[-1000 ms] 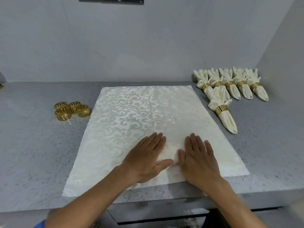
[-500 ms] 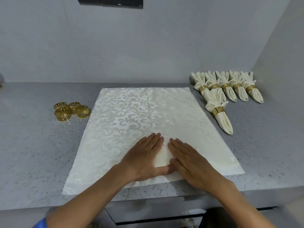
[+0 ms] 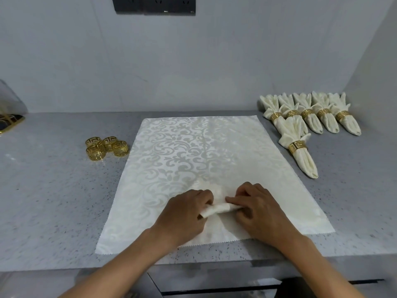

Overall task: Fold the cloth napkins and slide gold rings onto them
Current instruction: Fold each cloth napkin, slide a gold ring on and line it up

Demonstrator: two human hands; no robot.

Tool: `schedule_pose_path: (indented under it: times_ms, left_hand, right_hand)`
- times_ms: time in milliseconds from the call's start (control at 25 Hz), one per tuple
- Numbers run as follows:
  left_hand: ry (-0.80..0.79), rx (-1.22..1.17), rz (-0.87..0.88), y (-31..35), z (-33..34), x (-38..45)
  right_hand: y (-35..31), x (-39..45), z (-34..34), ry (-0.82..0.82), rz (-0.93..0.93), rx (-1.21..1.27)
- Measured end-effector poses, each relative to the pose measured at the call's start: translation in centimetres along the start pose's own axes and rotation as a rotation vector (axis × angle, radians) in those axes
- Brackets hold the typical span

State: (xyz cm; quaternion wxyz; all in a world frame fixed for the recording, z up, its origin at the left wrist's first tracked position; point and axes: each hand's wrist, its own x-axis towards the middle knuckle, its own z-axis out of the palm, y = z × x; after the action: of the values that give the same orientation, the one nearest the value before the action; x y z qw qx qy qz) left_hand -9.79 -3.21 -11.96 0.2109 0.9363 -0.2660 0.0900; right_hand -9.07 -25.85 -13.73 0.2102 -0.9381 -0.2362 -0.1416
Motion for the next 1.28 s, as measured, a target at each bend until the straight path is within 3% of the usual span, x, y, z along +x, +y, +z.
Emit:
schedule_pose_path:
  times_ms: [200,320,440,640,800,920,1000,1120,1280]
  left_hand:
    - [-0.071,-0.309,-0.223,-0.9,-1.4,2.3]
    - [-0.181,-0.523,-0.453,-2.5,-1.7,3.9]
    - [-0.217,-0.652,-0.507,-3.2,-2.0,4.5]
    - [-0.093,-0.497,-0.327,-3.2,-1.2,4.3]
    - [-0.043,-0.345,-0.248,-3.6,-0.6,4.2]
    - [0.108,0.144,0.092,-3.7,-0.7,4.1]
    - [0.108,0.314,0.28,-3.9,-0.1,4.0]
    - [0.03,0.23,0.189,-3.6,0.4,3.6]
    - [0.052,0.025,0.047,-3.5,0.3,3.2]
  right_hand:
    - [3.5,0.8,-2.2,-0.087,0.006,0.021]
    - [4.4,1.2,-3.5,-0.208,0.158,0.227]
    - [4.4,1.6,-3.8,-0.217,0.269,0.333]
    - [3.9,1.1,-3.7,-0.044,0.383,0.403]
    - [3.8,0.2,-3.3,0.015,0.307,0.26]
    - [3.8,-0.5,-2.6,0.06,0.184,0.104]
    - [4.2,-0.8,-2.2,0.073,0.167,0.071]
    - [4.7,-1.1,-2.7,0.039,0.215,0.217]
    - [5.6,-1.2,-3.7,0.007,0.297,0.349]
